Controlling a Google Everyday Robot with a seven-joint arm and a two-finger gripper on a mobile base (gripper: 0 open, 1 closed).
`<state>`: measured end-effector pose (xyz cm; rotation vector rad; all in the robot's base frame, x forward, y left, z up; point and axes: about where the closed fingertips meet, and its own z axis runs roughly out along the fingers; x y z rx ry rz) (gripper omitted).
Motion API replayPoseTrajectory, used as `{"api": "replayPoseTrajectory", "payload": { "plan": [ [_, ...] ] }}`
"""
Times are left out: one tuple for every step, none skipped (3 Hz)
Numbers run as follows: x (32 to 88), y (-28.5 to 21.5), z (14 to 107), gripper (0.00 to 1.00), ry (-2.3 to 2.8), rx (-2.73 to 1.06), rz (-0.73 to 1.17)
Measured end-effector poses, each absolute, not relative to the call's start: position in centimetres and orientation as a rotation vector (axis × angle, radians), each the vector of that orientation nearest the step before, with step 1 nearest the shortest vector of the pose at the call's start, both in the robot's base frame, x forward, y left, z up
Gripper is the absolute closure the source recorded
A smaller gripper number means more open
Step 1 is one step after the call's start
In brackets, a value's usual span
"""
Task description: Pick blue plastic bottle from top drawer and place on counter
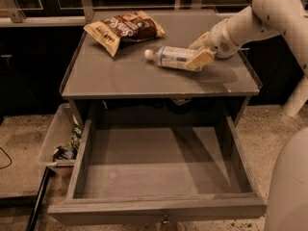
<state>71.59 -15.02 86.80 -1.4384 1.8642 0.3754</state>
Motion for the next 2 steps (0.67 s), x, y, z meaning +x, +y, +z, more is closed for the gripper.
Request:
{"api": "replayPoseTrajectory", "payload": {
  "plan": [
    [71.59, -15.02, 86.8, 0.0, 1.864, -1.438, 0.375],
    [71.59, -15.01, 86.8, 0.0, 1.864, -1.438, 0.375]
  ]
}}
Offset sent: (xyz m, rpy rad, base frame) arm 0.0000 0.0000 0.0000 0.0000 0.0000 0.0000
